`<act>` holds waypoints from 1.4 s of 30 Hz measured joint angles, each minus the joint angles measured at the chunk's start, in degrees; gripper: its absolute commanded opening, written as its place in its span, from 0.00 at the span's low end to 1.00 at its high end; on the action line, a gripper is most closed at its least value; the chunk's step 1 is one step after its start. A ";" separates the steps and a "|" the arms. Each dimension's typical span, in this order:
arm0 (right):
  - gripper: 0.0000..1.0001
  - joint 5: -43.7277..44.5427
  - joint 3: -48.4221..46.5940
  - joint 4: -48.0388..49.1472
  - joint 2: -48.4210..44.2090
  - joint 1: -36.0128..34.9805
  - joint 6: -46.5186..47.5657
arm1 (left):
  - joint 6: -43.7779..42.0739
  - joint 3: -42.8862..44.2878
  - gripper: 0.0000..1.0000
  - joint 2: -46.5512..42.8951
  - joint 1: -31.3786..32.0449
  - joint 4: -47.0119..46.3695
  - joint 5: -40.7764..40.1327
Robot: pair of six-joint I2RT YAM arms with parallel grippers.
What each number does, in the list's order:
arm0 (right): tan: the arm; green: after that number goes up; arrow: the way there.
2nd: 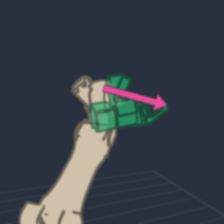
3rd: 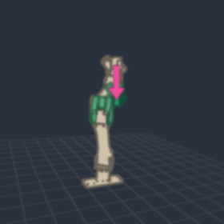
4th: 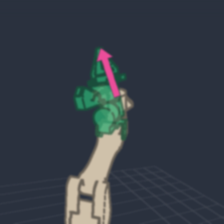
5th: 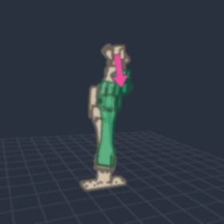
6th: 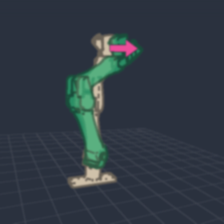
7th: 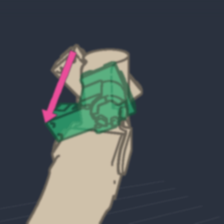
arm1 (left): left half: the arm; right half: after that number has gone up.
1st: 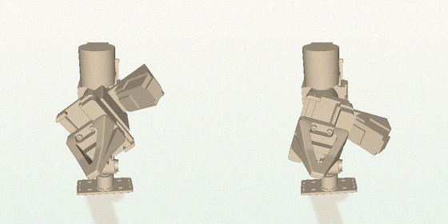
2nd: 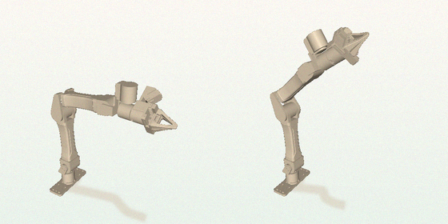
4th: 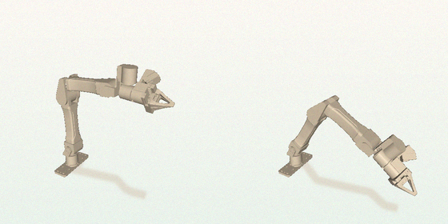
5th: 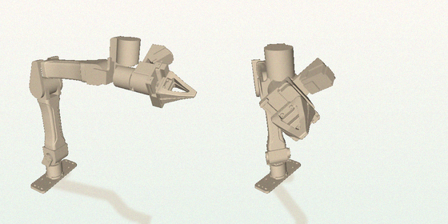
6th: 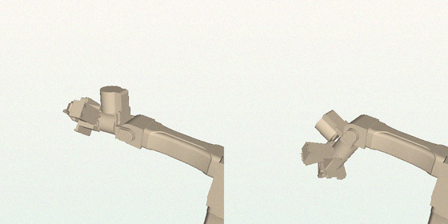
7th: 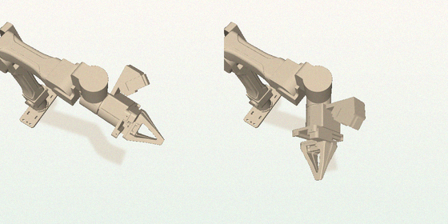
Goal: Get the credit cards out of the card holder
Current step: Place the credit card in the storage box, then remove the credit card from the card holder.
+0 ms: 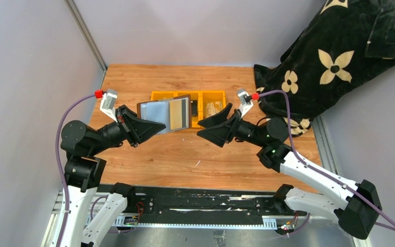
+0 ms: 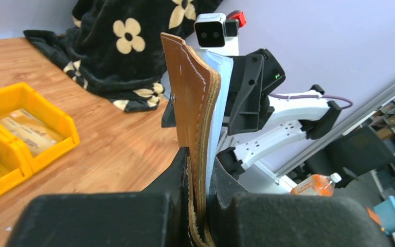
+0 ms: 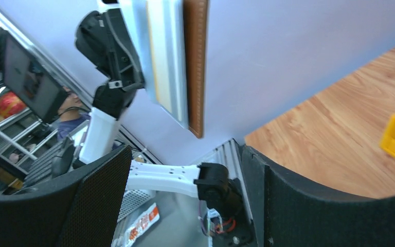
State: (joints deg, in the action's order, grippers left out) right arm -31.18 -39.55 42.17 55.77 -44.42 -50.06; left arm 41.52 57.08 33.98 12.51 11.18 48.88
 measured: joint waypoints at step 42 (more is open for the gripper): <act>0.00 -5.55 -41.62 -57.22 19.58 -10.95 33.92 | -36.92 14.99 0.94 1.57 0.02 27.76 0.09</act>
State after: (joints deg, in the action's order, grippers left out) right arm -36.73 -81.17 -15.05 75.35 -55.37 -16.14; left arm 4.60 72.07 35.55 12.53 38.94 48.97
